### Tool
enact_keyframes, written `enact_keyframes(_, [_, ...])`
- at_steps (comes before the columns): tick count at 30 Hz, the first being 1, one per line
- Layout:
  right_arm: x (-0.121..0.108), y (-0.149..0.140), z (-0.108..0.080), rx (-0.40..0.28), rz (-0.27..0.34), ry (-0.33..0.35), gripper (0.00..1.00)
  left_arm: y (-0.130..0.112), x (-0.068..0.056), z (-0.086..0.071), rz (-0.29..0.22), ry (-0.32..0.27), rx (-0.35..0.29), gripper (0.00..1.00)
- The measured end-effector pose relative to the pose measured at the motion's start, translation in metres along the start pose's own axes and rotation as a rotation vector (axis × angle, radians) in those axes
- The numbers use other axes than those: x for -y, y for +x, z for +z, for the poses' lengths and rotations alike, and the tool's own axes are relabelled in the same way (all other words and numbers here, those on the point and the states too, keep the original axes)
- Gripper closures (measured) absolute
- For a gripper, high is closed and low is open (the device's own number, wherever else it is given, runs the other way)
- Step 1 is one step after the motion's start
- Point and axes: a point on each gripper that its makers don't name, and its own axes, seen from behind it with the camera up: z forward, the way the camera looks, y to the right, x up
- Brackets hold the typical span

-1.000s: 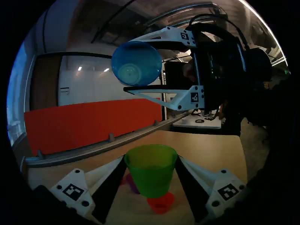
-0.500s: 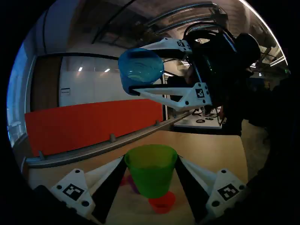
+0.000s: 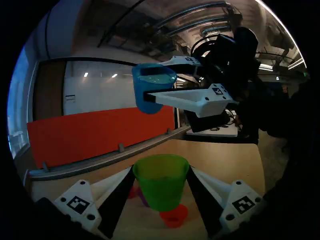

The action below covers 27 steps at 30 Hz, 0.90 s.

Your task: Pour water

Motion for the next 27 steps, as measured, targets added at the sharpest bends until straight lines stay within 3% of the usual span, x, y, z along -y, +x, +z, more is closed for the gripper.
enact_keyframes(15, [0.012, 0.003, -0.007, -0.008, 0.461, 0.056, 0.11, 0.004, 0.002, 0.0, 0.008, 0.004, 0.005, 0.12])
enact_keyframes(22, [0.023, 0.007, -0.01, -0.014, 0.603, 0.11, 0.11, 0.006, 0.002, 0.002, 0.011, 0.006, 0.006, 0.12])
enact_keyframes(27, [0.025, 0.004, -0.013, -0.014, 0.658, 0.129, 0.1, 0.006, 0.004, 0.002, 0.01, 0.008, 0.006, 0.12])
